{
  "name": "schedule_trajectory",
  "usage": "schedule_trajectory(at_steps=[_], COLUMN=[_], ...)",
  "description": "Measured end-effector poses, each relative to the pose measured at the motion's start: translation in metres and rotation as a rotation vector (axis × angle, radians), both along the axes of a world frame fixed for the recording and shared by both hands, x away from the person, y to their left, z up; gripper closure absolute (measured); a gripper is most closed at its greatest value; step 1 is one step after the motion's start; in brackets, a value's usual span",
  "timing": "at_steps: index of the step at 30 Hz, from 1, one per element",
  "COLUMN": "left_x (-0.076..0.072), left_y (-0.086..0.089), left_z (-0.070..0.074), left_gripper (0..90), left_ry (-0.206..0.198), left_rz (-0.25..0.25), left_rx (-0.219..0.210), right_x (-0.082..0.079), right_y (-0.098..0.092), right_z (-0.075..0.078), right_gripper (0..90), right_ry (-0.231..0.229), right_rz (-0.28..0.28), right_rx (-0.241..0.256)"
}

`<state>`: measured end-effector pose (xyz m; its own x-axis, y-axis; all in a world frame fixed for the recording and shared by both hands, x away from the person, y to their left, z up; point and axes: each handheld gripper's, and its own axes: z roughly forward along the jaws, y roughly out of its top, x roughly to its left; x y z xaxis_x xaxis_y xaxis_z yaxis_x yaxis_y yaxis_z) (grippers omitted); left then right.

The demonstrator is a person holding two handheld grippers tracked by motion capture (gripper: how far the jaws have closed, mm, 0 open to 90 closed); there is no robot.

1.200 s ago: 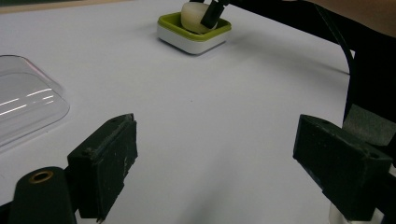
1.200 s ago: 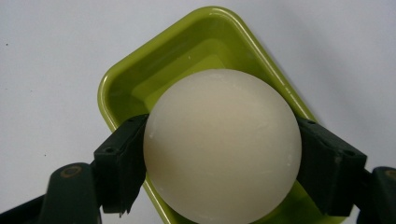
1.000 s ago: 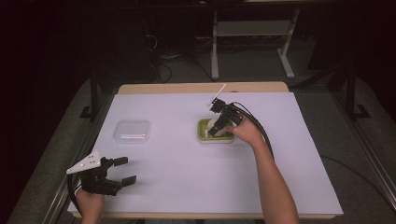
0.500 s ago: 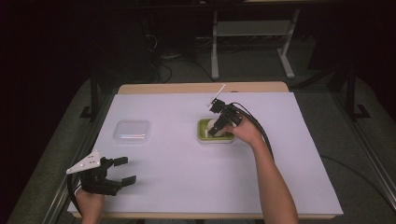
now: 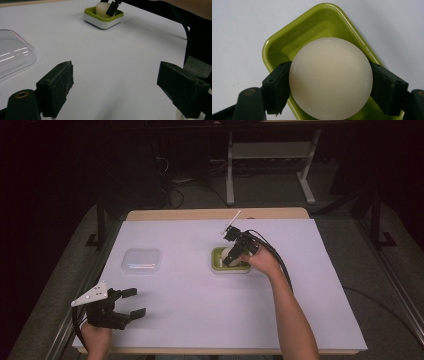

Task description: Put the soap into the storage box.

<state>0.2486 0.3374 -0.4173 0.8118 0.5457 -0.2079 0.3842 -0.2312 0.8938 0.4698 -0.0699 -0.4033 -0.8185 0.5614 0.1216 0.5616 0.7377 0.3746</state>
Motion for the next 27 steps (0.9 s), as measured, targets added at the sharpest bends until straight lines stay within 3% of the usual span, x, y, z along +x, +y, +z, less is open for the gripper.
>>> schedule_trajectory(at_steps=[19,27], left_x=[0.0,0.0], left_y=[0.0,-0.001], left_z=[0.0,0.0], left_gripper=[13.1,13.1], left_ry=[0.002,0.0], left_rz=[0.002,-0.001], left_rx=[-0.004,0.0], right_x=[-0.001,-0.005], right_y=[-0.001,-0.008], right_z=[-0.001,0.015], right_gripper=[23.0,27.1], right_ry=[0.008,-0.034], right_rz=[-0.005,-0.012], right_rx=[-0.018,0.037])
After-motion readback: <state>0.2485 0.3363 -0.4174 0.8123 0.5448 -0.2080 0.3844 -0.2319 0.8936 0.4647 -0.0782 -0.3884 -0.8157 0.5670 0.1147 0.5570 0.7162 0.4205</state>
